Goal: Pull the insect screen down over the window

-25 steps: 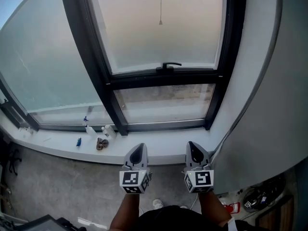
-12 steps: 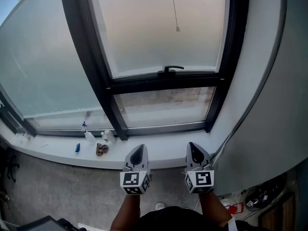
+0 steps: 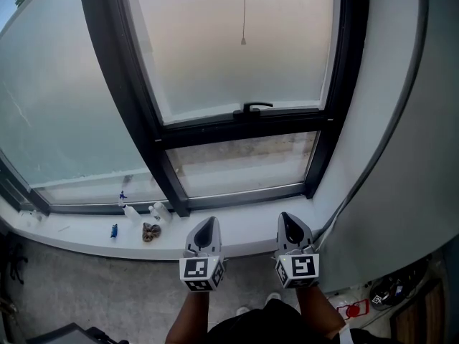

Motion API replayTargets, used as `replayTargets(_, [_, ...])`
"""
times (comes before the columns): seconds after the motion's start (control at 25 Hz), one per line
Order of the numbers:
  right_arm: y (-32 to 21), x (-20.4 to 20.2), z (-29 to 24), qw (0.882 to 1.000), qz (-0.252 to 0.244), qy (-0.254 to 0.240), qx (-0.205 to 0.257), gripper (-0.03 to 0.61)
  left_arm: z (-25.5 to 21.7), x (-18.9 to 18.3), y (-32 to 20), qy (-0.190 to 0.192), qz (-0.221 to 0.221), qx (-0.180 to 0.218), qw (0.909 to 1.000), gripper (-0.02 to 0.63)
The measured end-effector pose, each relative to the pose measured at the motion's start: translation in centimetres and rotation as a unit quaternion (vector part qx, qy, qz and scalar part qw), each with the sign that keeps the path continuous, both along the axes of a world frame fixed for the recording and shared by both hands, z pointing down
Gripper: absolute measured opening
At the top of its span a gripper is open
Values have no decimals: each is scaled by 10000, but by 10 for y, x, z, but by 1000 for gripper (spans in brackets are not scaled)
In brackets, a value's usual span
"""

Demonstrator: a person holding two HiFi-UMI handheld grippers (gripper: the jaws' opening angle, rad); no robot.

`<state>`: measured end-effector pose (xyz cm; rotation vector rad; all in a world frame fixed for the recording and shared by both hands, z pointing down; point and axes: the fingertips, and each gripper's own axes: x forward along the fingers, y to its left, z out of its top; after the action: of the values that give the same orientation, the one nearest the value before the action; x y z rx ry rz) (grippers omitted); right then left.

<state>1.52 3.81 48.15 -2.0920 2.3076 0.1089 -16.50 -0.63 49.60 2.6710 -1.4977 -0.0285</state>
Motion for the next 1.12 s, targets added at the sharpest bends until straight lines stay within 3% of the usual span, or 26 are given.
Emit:
replayTargets(0.44, [-65, 12, 5, 9998, -164, -67, -85, 2, 7, 9, -58, -58, -192, -112, 9997, 2])
replayTargets(1.12, [-188, 65, -4, 9988, -455, -162, -59, 2, -6, 62, -172, -123, -470, -38, 9988, 2])
